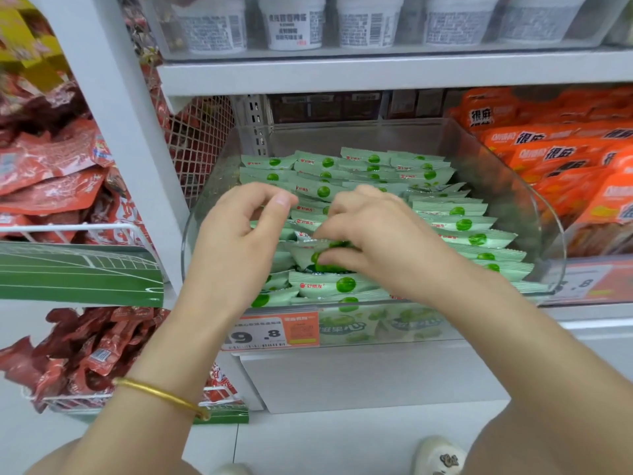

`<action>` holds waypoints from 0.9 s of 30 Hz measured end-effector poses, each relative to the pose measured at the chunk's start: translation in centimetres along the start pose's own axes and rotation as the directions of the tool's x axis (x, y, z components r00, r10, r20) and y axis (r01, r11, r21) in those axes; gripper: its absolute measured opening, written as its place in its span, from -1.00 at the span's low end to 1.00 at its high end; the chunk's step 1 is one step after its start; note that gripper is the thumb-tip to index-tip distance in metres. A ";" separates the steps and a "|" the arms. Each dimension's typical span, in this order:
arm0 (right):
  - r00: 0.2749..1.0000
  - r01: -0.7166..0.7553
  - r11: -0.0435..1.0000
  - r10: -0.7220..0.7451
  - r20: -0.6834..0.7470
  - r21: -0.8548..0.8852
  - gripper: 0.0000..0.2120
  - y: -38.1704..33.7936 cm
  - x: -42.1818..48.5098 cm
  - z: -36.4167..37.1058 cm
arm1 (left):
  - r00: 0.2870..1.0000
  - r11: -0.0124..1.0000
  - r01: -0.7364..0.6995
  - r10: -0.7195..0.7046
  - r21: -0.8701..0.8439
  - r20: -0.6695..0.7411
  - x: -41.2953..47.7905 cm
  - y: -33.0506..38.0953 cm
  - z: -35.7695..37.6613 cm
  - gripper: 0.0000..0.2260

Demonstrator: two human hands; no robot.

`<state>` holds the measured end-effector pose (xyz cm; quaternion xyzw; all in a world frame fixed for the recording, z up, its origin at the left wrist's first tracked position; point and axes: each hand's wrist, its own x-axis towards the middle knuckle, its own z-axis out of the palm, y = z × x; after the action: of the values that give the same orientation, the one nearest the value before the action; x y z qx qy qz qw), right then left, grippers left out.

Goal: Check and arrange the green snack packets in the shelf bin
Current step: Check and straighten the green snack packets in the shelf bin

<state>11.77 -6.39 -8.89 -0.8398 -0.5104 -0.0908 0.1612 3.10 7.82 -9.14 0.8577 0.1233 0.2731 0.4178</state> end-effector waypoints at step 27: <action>0.984 -0.114 0.983 0.131 0.118 -0.145 -0.74 1.0 -0.6 -0.8 | 0.950 0.878 -0.285 0.205 0.385 0.236 1.3 -3.1 1.9 -0.50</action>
<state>12.38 -7.62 -8.56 -0.8829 -0.4594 -0.0620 0.0752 5.32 9.16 -12.04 0.9571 0.0285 0.2095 0.1981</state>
